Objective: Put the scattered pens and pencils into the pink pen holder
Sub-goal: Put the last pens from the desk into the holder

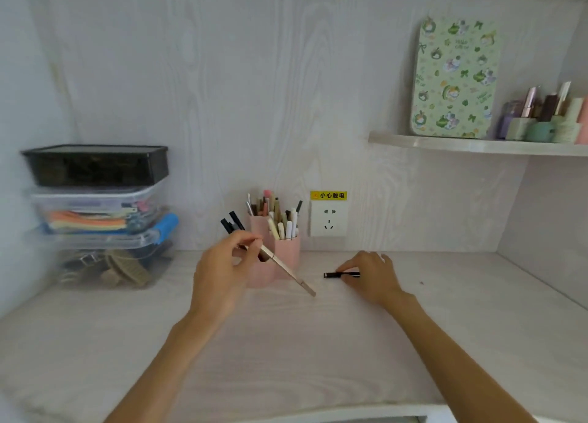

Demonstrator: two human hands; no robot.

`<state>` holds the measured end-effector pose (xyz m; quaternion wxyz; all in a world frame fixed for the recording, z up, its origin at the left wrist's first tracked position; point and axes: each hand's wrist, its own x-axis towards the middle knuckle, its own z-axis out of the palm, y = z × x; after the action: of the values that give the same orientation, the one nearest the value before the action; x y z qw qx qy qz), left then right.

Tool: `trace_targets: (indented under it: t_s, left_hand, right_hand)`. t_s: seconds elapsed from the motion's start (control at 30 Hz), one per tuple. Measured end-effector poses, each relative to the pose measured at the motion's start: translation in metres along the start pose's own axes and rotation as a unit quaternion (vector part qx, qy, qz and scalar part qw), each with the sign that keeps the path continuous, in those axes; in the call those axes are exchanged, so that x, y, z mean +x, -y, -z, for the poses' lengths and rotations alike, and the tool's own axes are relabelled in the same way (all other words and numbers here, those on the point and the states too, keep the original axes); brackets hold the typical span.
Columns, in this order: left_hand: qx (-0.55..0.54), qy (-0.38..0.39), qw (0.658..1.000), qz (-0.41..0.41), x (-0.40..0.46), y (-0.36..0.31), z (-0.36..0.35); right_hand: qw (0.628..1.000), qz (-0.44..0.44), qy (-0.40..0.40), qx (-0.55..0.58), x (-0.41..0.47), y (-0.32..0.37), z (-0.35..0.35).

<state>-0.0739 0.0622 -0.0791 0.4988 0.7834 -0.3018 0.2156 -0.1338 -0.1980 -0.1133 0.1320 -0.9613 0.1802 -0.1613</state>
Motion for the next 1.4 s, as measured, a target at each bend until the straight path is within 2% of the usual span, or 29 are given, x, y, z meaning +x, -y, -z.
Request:
trace_targets:
  t_s: [0.1,0.27,0.37,0.6,0.87,1.07,1.23,1.3,1.37,1.4]
  left_hand:
    - [-0.016,-0.073,0.997,-0.024,0.016,-0.005,0.031]
    - [0.063,-0.205,0.973,-0.089,0.048,-0.026,0.069]
    - [0.129,-0.251,0.95,-0.136,0.071,-0.041,0.078]
    - [0.265,-0.192,0.925,-0.192,0.1,-0.045,0.038]
    - [0.258,-0.125,0.949,-0.129,0.112,-0.027,0.005]
    - [0.304,0.005,0.95,-0.068,0.098,0.002,-0.017]
    - [0.266,-0.028,0.956,-0.119,0.082,0.015,-0.017]
    - [0.187,-0.087,0.976,-0.068,0.063,0.025,-0.017]
    - [0.107,-0.151,0.983,-0.001,0.039,0.041,-0.019]
    - [0.083,-0.157,0.984,0.028,0.028,0.05,-0.021]
  right_hand:
    - [0.999,0.031,-0.01,-0.003,0.002,0.03,-0.015]
    - [0.998,0.035,-0.053,-0.004,0.002,0.037,-0.033]
    - [0.997,0.043,-0.06,-0.008,0.005,0.036,-0.036]
    - [0.996,0.049,-0.079,0.012,0.007,0.033,-0.041]
    - [0.994,0.062,-0.08,0.029,0.01,0.028,-0.045]
    - [0.996,0.058,-0.069,0.029,0.01,0.028,-0.044]
    - [0.998,0.027,-0.057,0.032,0.006,0.024,-0.037]
    - [0.998,-0.019,-0.053,0.004,0.003,0.016,-0.034]
    - [0.996,-0.08,-0.047,-0.004,0.001,0.009,-0.03]
    - [0.994,-0.098,-0.048,0.003,0.0,0.006,-0.028]
